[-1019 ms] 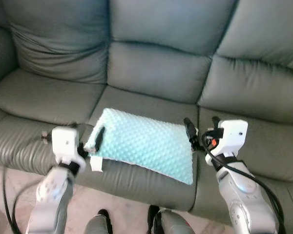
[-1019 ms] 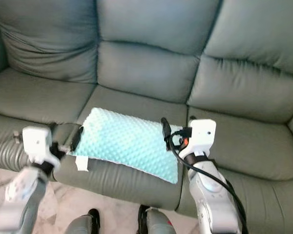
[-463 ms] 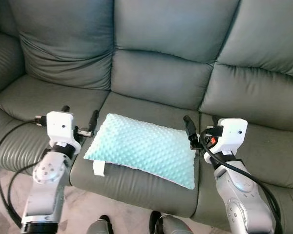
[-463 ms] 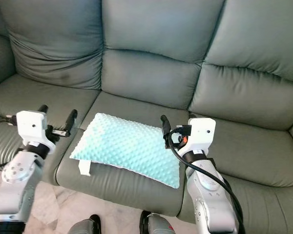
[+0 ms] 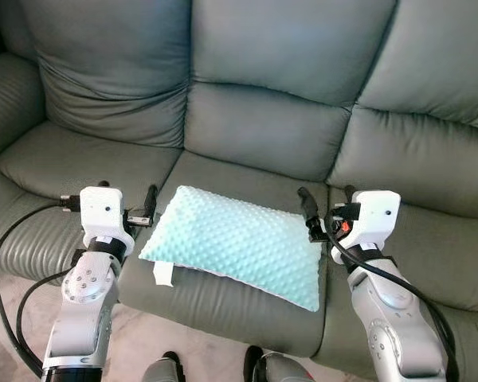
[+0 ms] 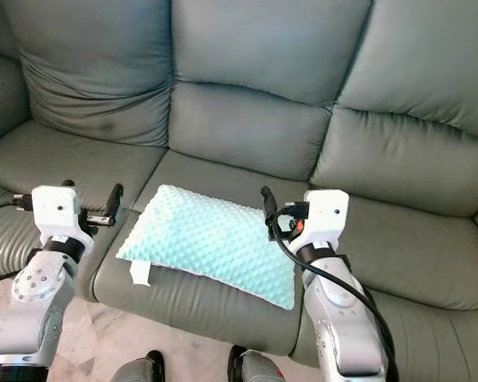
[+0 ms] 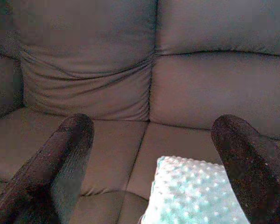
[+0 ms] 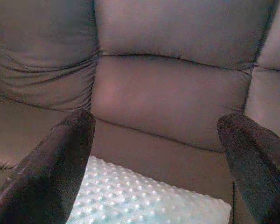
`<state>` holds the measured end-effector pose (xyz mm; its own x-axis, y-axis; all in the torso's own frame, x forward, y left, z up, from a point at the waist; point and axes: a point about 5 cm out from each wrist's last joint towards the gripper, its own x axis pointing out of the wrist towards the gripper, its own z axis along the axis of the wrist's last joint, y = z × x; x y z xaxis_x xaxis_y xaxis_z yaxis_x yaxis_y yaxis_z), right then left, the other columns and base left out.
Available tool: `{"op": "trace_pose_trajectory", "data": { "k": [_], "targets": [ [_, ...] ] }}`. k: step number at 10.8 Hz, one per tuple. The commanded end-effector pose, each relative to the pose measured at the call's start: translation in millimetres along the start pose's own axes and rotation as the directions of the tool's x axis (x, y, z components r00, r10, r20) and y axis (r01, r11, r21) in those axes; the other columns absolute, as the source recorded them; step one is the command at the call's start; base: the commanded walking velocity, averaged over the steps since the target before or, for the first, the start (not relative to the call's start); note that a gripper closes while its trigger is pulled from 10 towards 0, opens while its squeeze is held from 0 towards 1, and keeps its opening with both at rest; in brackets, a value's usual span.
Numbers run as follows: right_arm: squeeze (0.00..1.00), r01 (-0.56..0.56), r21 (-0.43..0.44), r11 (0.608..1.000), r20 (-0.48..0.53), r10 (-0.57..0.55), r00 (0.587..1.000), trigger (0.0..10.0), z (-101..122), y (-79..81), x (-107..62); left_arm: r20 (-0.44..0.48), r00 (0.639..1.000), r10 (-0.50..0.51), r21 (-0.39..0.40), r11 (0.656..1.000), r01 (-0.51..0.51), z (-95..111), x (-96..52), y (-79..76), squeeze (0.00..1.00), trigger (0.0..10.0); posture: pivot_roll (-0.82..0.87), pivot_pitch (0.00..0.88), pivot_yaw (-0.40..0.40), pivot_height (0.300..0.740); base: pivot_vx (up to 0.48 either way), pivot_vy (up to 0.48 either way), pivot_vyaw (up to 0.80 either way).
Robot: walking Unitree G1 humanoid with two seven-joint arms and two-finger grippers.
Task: Move the pillow to the sofa
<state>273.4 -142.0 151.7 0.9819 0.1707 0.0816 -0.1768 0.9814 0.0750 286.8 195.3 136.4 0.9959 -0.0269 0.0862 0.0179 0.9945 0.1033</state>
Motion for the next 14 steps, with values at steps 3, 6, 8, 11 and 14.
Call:
{"op": "trace_pose_trajectory", "data": {
  "k": [3,6,8,11,14],
  "targets": [
    [0.0,-0.008,0.001,1.0,0.0,0.008,1.0,10.0,-1.0,2.8,0.2,0.009,1.0,-0.008,0.045,0.999,0.008,2.2,-2.9,3.6,0.0,10.0,-0.05,0.162,-0.047,0.74,0.0,0.0,0.0],
    [0.0,-0.017,-0.002,1.0,0.0,0.017,1.0,10.0,-0.6,4.1,1.7,0.006,1.0,-0.016,0.058,0.998,0.016,2.5,-3.2,1.8,0.0,10.0,-0.05,0.17,-0.049,0.74,0.0,0.0,0.0],
    [0.0,-0.022,-0.003,1.0,-0.003,0.022,1.0,10.0,-1.6,5.1,1.7,-0.027,1.0,-0.003,0.024,1.0,0.004,-1.1,-4.4,2.1,0.0,10.0,-0.05,0.172,-0.048,0.74,0.0,0.0,0.51],
    [0.0,-0.021,-0.008,1.0,-0.008,0.021,1.0,10.0,-2.5,5.4,0.9,-0.026,1.0,0.0,0.015,1.0,0.001,-1.5,-3.7,0.5,0.0,10.0,-0.06,0.178,-0.048,0.74,0.0,0.0,0.76],
    [0.0,-0.028,-0.014,0.999,-0.016,0.028,0.999,10.0,-3.9,6.5,-0.2,-0.03,1.0,0.002,0.016,1.0,-0.002,-1.4,-3.8,0.9,0.0,10.0,-0.06,0.184,-0.051,0.74,0.0,0.0,0.8]
  ]
}}
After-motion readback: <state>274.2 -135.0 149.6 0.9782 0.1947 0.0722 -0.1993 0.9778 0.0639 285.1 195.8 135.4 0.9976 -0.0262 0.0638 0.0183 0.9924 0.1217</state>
